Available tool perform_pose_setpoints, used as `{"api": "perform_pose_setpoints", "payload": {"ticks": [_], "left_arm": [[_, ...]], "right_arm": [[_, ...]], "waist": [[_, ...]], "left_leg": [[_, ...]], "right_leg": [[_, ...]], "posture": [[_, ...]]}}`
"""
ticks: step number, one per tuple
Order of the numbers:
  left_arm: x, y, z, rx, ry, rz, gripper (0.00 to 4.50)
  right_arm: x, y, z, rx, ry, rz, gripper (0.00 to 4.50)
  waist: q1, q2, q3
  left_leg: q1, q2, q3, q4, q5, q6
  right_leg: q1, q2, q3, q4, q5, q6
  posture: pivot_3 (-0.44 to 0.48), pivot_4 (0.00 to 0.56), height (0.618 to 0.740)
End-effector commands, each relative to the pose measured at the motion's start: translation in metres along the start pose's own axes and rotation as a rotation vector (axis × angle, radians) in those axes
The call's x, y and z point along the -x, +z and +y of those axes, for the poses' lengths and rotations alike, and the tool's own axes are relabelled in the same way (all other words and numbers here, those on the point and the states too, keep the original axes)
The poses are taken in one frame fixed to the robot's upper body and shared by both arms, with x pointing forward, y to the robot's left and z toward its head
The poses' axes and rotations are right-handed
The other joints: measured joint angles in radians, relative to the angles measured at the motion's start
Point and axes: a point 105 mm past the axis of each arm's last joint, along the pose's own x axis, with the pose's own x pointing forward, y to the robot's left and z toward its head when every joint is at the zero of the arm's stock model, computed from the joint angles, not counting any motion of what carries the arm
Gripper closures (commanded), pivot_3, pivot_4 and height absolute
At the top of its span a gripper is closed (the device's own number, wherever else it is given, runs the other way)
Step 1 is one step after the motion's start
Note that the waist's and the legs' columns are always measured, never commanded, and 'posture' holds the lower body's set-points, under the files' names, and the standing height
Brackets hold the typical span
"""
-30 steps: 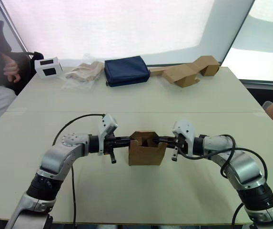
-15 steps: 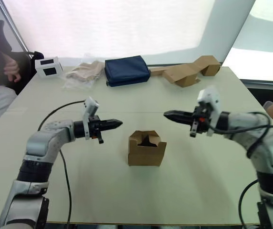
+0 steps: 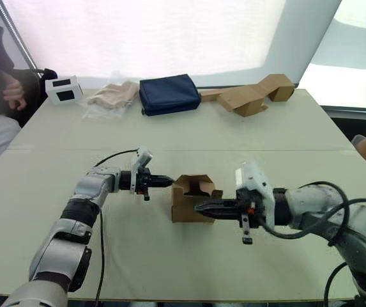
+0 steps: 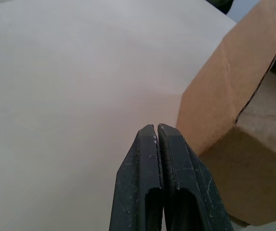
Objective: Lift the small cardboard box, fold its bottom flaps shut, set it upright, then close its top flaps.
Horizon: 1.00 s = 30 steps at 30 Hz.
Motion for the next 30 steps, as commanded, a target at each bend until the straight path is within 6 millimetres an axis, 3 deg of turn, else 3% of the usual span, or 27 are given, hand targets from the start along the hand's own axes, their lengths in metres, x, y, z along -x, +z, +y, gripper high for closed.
{"api": "perform_pose_setpoints", "payload": {"ticks": [1, 12, 17, 30], "left_arm": [[0.0, 0.006, -0.004, -0.039, -0.025, -0.007, 4.43], [-0.003, 0.002, -0.006, -0.034, -0.024, -0.025, 4.43], [-0.002, 0.0, -0.006, -0.036, -0.018, -0.025, 4.43], [-0.007, 0.009, -0.009, -0.052, -0.009, -0.059, 4.43]], "right_arm": [[-0.003, 0.006, -0.001, 0.091, -0.042, -0.014, 4.5], [-0.009, 0.003, -0.023, 0.063, -0.09, -0.014, 4.5], [-0.015, 0.01, -0.021, 0.004, -0.043, -0.085, 4.5], [-0.028, -0.005, -0.035, 0.021, -0.06, -0.045, 4.5]], "waist": [[0.0, 0.0, 0.0], [0.002, 0.0, 0.0], [0.0, 0.0, 0.0], [0.001, 0.0, 0.0]], "left_leg": [[0.0, 0.0, 0.0, 0.0, 0.0, 0.0], [0.0, 0.0, 0.0, 0.0, 0.0, 0.0], [0.0, 0.0, 0.0, 0.0, 0.0, 0.0], [0.0, 0.0, 0.0, 0.0, 0.0, 0.0]], "right_leg": [[0.0, 0.0, 0.0, 0.0, 0.0, 0.0], [0.0, 0.0, 0.0, 0.0, 0.0, 0.0], [0.0, 0.0, 0.0, 0.0, 0.0, 0.0], [0.0, 0.0, 0.0, 0.0, 0.0, 0.0]], "posture": [[0.0, 0.15, 0.74], [0.0, 0.15, 0.74], [0.0, 0.15, 0.74], [0.0, 0.15, 0.74]]}}
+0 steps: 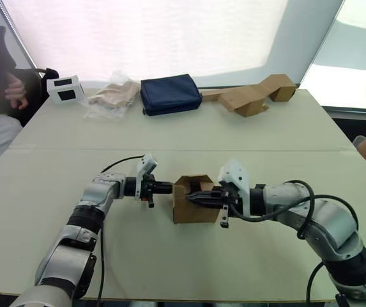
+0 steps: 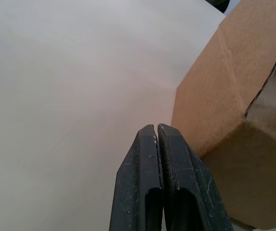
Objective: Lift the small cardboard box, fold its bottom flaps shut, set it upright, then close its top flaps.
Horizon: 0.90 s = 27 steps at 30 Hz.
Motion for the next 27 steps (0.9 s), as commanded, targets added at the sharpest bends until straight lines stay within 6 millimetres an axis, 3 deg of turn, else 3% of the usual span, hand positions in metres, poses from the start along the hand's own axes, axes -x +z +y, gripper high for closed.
{"api": "perform_pose_setpoints", "payload": {"ticks": [1, 10, 15, 19, 22, 27], "left_arm": [[0.001, 0.014, -0.004, -0.048, -0.007, -0.032, 4.43], [0.005, 0.013, -0.005, -0.041, 0.013, -0.038, 4.43], [0.025, 0.017, -0.004, -0.086, 0.082, -0.025, 4.43], [0.054, 0.046, -0.011, -0.178, 0.145, -0.045, 4.43], [0.063, 0.061, -0.03, -0.214, 0.124, -0.062, 4.43], [0.052, 0.063, -0.067, -0.219, 0.05, -0.055, 4.43]], "right_arm": [[-0.003, 0.007, -0.001, 0.049, 0.006, -0.027, 4.5], [-0.005, 0.0, -0.007, 0.036, 0.001, -0.021, 4.5], [-0.003, -0.001, -0.013, 0.036, -0.028, -0.029, 4.5], [-0.002, -0.002, -0.011, 0.021, -0.013, -0.04, 4.5], [-0.003, -0.004, -0.013, 0.023, -0.012, -0.034, 4.5], [-0.003, -0.003, -0.021, 0.018, -0.047, -0.057, 4.5]], "waist": [[0.0, 0.0, 0.0], [-0.001, 0.0, 0.0], [-0.004, 0.0, 0.0], [-0.001, 0.0, 0.0], [-0.001, 0.0, 0.0], [0.0, 0.0, 0.0]], "left_leg": [[0.0, 0.0, 0.0, 0.0, 0.0, 0.0], [0.0, 0.0, 0.0, 0.0, 0.0, 0.0], [0.0, 0.0, 0.0, 0.0, 0.0, 0.0], [0.0, 0.001, 0.0, 0.0, 0.0, 0.0], [0.0, 0.001, 0.0, 0.0, 0.0, 0.0], [0.0, 0.0, 0.0, 0.0, 0.0, 0.0]], "right_leg": [[0.0, 0.0, 0.0, 0.0, 0.0, 0.0], [0.0, 0.0, 0.0, 0.0, 0.0, 0.0], [0.0, 0.0, 0.0, 0.001, 0.0, 0.0], [-0.001, 0.0, 0.0, 0.001, 0.0, 0.0], [-0.001, 0.0, 0.0, 0.001, 0.0, 0.0], [0.0, -0.001, 0.001, 0.0, 0.0, 0.0]], "posture": [[0.0, 0.15, 0.74], [0.0, 0.15, 0.74], [0.0, 0.15, 0.74], [0.0, 0.15, 0.74], [0.0, 0.15, 0.74], [0.0, 0.15, 0.74]]}}
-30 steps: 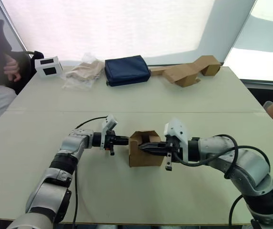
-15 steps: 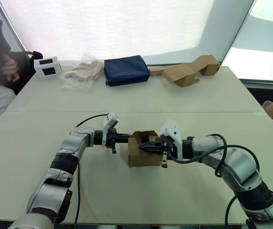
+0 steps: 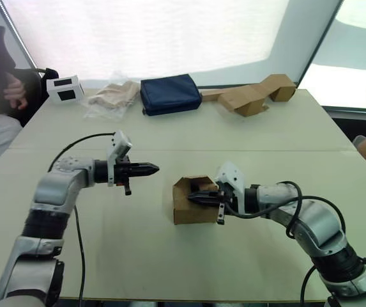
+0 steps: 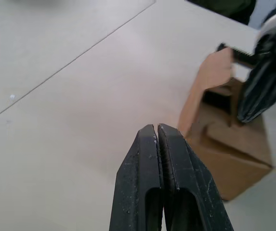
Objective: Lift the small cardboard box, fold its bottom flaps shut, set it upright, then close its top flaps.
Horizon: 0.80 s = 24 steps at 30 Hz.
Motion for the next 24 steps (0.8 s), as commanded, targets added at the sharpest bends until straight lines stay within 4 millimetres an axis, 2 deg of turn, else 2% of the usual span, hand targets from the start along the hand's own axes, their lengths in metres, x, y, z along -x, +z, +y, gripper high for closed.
{"api": "perform_pose_setpoints", "payload": {"ticks": [1, 5, 10, 19, 22, 24], "left_arm": [[-0.008, 0.012, -0.03, -0.024, -0.07, -0.015, 4.43], [-0.012, 0.007, -0.047, -0.005, -0.109, 0.004, 4.43], [-0.016, 0.0, -0.051, 0.02, -0.12, 0.014, 4.43], [-0.028, -0.025, -0.058, 0.053, -0.156, 0.06, 4.43], [-0.031, -0.031, -0.056, 0.053, -0.15, 0.067, 4.43], [-0.034, -0.035, -0.051, 0.054, -0.137, 0.076, 4.43]], "right_arm": [[0.002, 0.011, -0.007, 0.032, -0.031, -0.048, 4.5], [0.002, 0.011, -0.01, 0.037, -0.042, -0.053, 4.5], [0.001, 0.012, -0.011, 0.042, -0.045, -0.059, 4.5], [0.003, 0.018, -0.009, 0.049, -0.061, -0.075, 4.5], [0.003, 0.024, -0.008, 0.06, -0.06, -0.087, 4.5], [0.01, 0.04, 0.003, 0.095, -0.01, -0.105, 4.5]], "waist": [[0.0, 0.0, 0.0], [-0.001, 0.0, 0.0], [-0.002, 0.0, 0.0], [-0.001, 0.0, 0.0], [-0.001, 0.0, 0.0], [0.0, 0.0, 0.0]], "left_leg": [[0.0, 0.0, 0.0, 0.0, 0.0, 0.0], [0.0, 0.001, 0.0, 0.0, 0.0, 0.0], [0.001, 0.001, 0.0, 0.0, 0.0, 0.0], [0.001, 0.001, 0.0, 0.0, 0.0, 0.0], [0.001, 0.001, 0.0, 0.0, 0.0, 0.0], [0.001, 0.001, 0.0, 0.0, 0.0, 0.0]], "right_leg": [[0.0, 0.0, 0.0, 0.0, 0.0, 0.0], [0.0, 0.0, 0.0, 0.001, 0.0, 0.0], [0.0, 0.001, 0.0, 0.001, 0.0, 0.0], [0.0, 0.001, 0.0, 0.0, 0.0, 0.0], [0.0, 0.001, 0.0, 0.0, 0.0, 0.0], [0.0, 0.001, 0.0, 0.0, 0.0, 0.0]], "posture": [[0.0, 0.15, 0.74], [0.0, 0.15, 0.74], [0.0, 0.15, 0.74], [0.0, 0.15, 0.74], [0.0, 0.15, 0.74], [0.0, 0.15, 0.74]]}}
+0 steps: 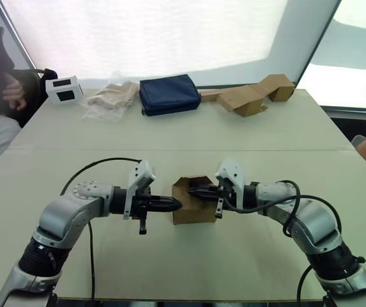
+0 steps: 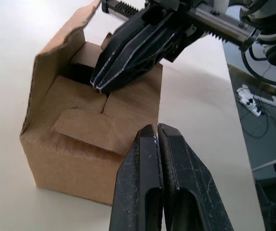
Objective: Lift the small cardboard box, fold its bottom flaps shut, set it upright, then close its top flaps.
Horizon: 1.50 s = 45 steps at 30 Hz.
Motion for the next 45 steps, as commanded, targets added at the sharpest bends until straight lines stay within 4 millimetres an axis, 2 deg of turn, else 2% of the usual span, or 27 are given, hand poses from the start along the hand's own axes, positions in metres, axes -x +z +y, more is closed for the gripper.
{"api": "perform_pose_setpoints", "payload": {"ticks": [1, 4, 6, 9, 11, 14, 17, 26, 31, 35, 39, 45], "left_arm": [[-0.002, -0.002, 0.006, -0.023, 0.016, 0.002, 4.43], [-0.001, -0.002, 0.006, -0.028, 0.01, 0.0, 4.43], [0.0, -0.002, 0.007, -0.029, 0.006, 0.002, 4.43], [0.002, -0.001, 0.007, -0.037, 0.003, 0.006, 4.43], [0.003, 0.003, 0.008, -0.04, 0.008, -0.003, 4.43], [0.004, 0.004, 0.007, -0.046, 0.01, -0.004, 4.43], [0.004, 0.005, 0.006, -0.051, 0.017, -0.006, 4.43], [0.009, 0.01, 0.006, -0.056, 0.038, -0.018, 4.43], [0.01, 0.009, 0.007, -0.063, 0.04, -0.009, 4.43], [0.013, 0.018, 0.01, -0.049, 0.053, -0.048, 4.43], [0.01, 0.034, 0.022, -0.057, 0.1, -0.113, 4.43], [-0.004, 0.031, 0.035, -0.061, 0.124, -0.118, 4.43]], "right_arm": [[0.015, 0.047, 0.017, 0.1, 0.072, -0.098, 4.5], [0.025, 0.068, 0.02, 0.106, 0.094, -0.138, 4.5], [0.028, 0.077, 0.004, 0.135, 0.021, -0.13, 4.5], [0.02, 0.069, -0.031, 0.19, -0.15, -0.006, 4.5], [0.015, 0.058, -0.044, 0.202, -0.205, 0.051, 4.5], [0.009, 0.044, -0.049, 0.221, -0.216, 0.097, 4.5], [0.006, 0.039, -0.047, 0.216, -0.209, 0.103, 4.5], [0.004, 0.033, -0.014, 0.205, -0.084, 0.087, 4.5], [0.006, 0.026, -0.006, 0.192, -0.064, 0.096, 4.5], [0.006, 0.021, -0.001, 0.188, -0.059, 0.103, 4.5], [0.005, 0.021, -0.002, 0.181, -0.073, 0.093, 4.5], [0.004, 0.024, -0.002, 0.187, -0.073, 0.085, 4.5]], "waist": [[0.0, 0.0, 0.0], [-0.001, 0.0, 0.0], [0.0, 0.0, 0.0], [-0.001, 0.0, 0.0], [-0.001, 0.0, 0.0], [-0.001, 0.0, 0.0], [-0.001, 0.0, 0.0], [-0.002, 0.0, 0.0], [-0.001, 0.0, 0.0], [0.0, 0.0, 0.0], [0.0, 0.0, 0.0], [-0.002, 0.0, 0.0]], "left_leg": [[0.0, 0.0, 0.0, 0.0, 0.0, 0.0], [0.0, 0.0, 0.0, 0.0, 0.0, 0.0], [0.0, 0.0, 0.0, 0.0, 0.0, 0.0], [0.001, 0.0, 0.0, 0.0, 0.0, 0.0], [0.001, 0.0, 0.0, 0.0, 0.0, 0.0], [0.0, 0.0, 0.0, -0.001, 0.0, 0.0], [-0.001, 0.0, 0.001, -0.001, 0.0, 0.0], [-0.001, 0.0, 0.0, -0.001, 0.0, 0.0], [-0.001, 0.0, 0.0, -0.001, 0.0, 0.0], [-0.001, 0.0, 0.0, -0.001, 0.0, 0.0], [-0.001, 0.0, 0.0, 0.0, 0.0, 0.0], [-0.001, -0.001, 0.0, 0.0, 0.0, 0.0]], "right_leg": [[0.0, 0.0, 0.0, 0.0, 0.0, 0.0], [0.0, 0.0, 0.0, 0.0, 0.0, 0.0], [0.0, 0.0, 0.0, 0.0, 0.0, 0.0], [0.001, 0.0, 0.0, 0.0, 0.0, 0.0], [0.001, 0.0, 0.0, 0.0, 0.0, 0.0], [0.0, 0.0, 0.0, -0.001, 0.0, 0.0], [-0.002, 0.0, 0.0, -0.001, 0.0, 0.0], [-0.002, 0.0, 0.0, 0.0, 0.0, 0.0], [-0.001, 0.0, 0.0, 0.0, 0.0, 0.0], [-0.001, 0.0, 0.0, 0.0, 0.0, 0.0], [-0.001, 0.0, 0.0, 0.0, 0.0, 0.0], [-0.001, 0.0, 0.0, 0.0, 0.0, 0.0]], "posture": [[0.0, 0.15, 0.74], [0.0, 0.15, 0.74], [0.0, 0.15, 0.74], [0.0, 0.15, 0.74], [0.0, 0.15, 0.74], [0.0, 0.15, 0.74], [0.0, 0.15, 0.74], [0.0, 0.15, 0.74], [0.0, 0.15, 0.74], [0.0, 0.15, 0.74], [0.0, 0.15, 0.74], [0.0, 0.15, 0.74]]}}
